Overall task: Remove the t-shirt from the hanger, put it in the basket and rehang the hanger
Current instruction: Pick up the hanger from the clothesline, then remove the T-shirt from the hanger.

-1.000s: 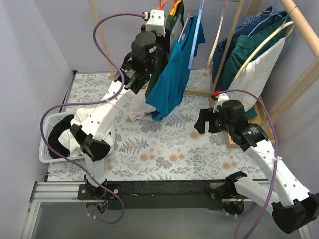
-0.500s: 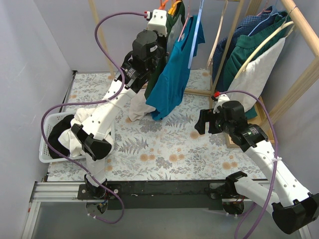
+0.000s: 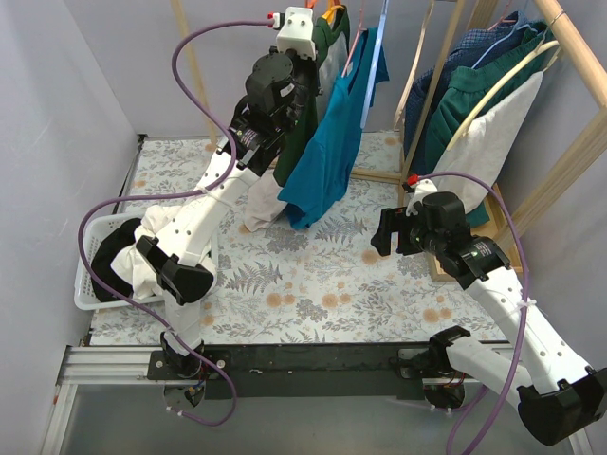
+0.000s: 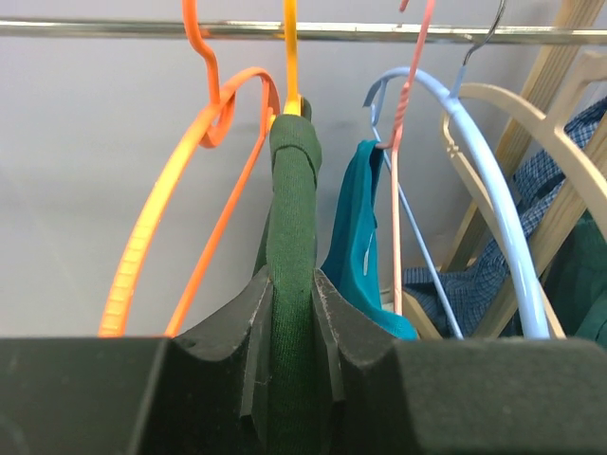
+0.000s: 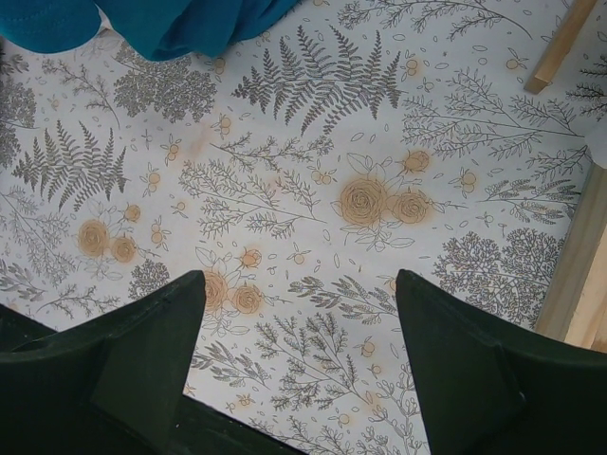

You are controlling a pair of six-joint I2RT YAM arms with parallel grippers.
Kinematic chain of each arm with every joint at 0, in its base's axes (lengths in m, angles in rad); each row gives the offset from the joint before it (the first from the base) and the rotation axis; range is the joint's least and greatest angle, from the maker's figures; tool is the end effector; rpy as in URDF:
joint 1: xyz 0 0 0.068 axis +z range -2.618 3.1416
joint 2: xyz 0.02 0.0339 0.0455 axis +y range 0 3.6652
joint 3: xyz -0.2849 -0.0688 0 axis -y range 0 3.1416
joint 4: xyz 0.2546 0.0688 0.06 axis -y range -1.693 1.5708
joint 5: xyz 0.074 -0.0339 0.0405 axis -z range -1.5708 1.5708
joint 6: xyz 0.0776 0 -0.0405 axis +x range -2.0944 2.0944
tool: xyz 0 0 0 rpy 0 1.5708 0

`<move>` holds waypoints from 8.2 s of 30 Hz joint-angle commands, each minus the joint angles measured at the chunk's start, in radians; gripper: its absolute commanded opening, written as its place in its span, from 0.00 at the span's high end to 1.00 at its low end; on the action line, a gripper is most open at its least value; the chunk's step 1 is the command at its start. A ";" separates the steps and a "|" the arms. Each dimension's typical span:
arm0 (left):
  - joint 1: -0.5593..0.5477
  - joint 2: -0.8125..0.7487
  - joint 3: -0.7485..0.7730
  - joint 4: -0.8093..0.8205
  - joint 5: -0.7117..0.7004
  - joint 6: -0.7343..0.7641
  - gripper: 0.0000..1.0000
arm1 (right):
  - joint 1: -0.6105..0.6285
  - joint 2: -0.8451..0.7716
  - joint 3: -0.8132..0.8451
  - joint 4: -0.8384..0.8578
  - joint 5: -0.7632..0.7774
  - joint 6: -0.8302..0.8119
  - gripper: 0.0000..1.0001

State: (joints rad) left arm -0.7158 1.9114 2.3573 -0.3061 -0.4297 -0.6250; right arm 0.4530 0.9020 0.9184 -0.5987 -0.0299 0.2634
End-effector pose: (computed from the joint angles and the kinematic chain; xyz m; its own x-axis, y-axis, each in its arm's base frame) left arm 0.3699 -0.2789 0.5661 -0.0817 -0.6339 -0.7691 0.2929 0.7223 -0.6265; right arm 0.2000 0.0999 0.3178 -0.5972 -0.0012 -0.8021 -0.3153 0.9199 0.2333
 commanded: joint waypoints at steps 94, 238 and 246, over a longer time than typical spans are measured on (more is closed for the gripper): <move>0.003 -1.066 -0.674 -0.472 1.028 -0.041 1.00 | 0.004 -0.035 0.525 0.117 -0.666 -0.497 0.13; 0.026 -1.058 -1.451 -0.136 -0.215 -0.406 1.00 | 0.156 -0.246 0.513 -0.139 -0.389 -0.428 0.99; 0.026 -1.109 -1.438 -0.151 -0.031 -0.312 1.00 | 0.156 -0.127 0.449 -0.127 -0.398 -0.449 0.99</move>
State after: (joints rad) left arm -0.7040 0.8459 0.9115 -0.4187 -0.5396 -1.0000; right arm 0.6090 0.7265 1.3914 -0.7986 -0.4324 -0.1799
